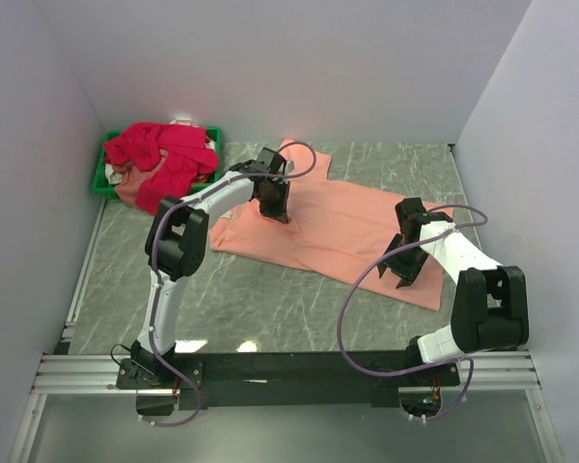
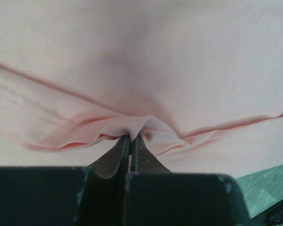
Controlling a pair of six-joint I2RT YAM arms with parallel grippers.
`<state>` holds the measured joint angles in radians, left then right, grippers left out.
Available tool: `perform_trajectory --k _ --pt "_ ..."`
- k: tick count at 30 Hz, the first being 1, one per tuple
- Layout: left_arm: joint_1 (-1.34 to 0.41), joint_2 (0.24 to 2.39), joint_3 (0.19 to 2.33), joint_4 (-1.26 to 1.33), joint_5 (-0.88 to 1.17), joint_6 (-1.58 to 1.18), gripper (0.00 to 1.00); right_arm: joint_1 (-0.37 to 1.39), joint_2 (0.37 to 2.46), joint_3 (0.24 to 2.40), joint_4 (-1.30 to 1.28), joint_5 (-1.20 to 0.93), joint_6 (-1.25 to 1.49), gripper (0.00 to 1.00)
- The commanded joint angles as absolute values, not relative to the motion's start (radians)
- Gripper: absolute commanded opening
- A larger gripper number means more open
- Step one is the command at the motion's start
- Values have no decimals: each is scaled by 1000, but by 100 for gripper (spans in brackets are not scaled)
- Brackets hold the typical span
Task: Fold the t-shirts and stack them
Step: Fold the tshirt
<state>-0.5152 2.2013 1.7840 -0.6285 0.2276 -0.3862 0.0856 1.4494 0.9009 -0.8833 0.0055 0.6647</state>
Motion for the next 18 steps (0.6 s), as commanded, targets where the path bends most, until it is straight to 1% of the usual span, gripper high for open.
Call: perform_trajectory --k 1,18 --pt "-531 2224 1859 -637 264 -344 0 92 1419 896 -879 3 676 57" --pt "-560 2312 1974 -647 299 -314 1 94 1450 902 -876 3 673 57"
